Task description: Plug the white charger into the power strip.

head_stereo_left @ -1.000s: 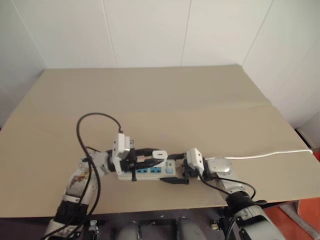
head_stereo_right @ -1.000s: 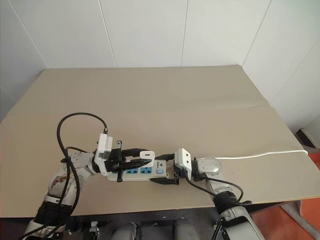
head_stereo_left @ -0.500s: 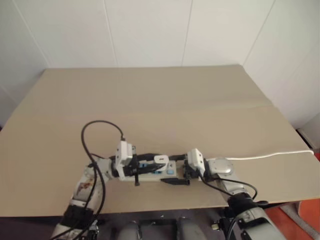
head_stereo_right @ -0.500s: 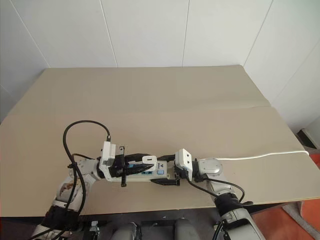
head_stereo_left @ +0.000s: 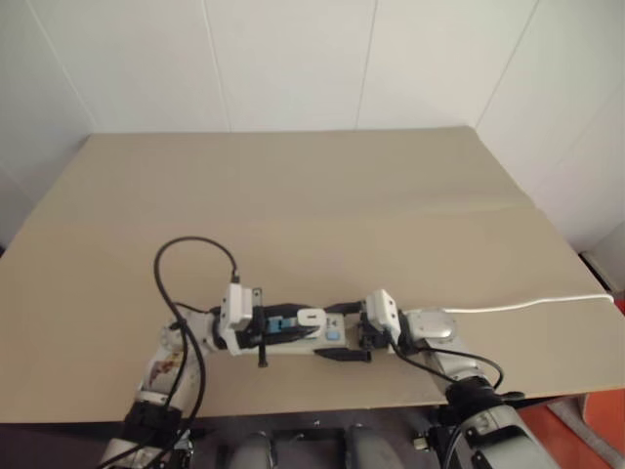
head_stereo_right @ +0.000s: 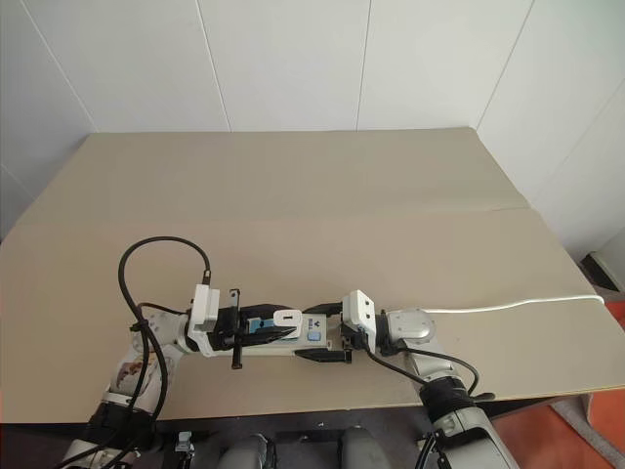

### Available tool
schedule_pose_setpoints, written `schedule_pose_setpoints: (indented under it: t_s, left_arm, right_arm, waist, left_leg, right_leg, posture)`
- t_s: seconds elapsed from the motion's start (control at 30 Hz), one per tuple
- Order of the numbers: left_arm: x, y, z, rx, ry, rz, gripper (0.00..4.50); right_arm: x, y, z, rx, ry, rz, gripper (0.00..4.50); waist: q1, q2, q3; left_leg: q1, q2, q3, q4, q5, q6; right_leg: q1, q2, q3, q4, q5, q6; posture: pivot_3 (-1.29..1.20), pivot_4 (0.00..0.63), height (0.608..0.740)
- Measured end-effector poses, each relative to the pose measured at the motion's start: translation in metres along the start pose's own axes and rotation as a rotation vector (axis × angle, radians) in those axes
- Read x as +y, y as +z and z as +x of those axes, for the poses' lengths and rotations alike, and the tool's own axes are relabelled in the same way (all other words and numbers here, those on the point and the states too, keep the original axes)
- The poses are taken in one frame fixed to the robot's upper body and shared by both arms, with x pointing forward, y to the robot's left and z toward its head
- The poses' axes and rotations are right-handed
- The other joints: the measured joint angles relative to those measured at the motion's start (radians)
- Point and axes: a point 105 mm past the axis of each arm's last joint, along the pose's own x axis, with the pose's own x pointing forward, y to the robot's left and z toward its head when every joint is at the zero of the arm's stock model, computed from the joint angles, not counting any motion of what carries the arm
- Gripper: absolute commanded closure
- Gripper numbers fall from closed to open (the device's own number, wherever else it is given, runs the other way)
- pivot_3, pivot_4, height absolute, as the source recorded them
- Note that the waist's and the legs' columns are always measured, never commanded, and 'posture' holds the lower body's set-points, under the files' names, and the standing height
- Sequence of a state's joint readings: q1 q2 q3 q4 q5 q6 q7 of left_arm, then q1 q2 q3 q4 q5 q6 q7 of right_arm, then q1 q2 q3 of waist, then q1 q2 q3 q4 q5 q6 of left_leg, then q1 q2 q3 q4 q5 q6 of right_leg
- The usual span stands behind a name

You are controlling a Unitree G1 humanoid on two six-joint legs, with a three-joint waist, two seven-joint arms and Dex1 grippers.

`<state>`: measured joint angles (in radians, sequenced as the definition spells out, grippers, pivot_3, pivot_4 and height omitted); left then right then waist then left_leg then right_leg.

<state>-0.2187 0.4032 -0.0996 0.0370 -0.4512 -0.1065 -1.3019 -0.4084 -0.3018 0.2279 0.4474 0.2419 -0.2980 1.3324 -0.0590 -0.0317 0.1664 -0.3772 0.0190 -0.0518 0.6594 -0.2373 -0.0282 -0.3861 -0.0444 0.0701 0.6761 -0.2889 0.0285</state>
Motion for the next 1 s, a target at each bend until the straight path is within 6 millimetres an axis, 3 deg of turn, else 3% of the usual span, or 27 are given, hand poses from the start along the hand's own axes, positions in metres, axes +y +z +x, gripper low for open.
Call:
schedule_pose_setpoints:
  t_s: [1.0]
  left_arm:
    - [-0.005,-0.014,-0.013,0.052,0.037,0.034,3.50]
  right_arm:
    - [-0.004,-0.001,0.005,0.008,0.031,0.010,1.06]
  waist:
    - [-0.011,0.001,0.000]
  left_leg:
    - [0.005,0.001,0.000,-0.002,0.000,0.000]
  right_leg:
    - [0.002,0.001,0.002,0.000,0.000,0.000]
  posture:
    - [0.00,0.150,0.740]
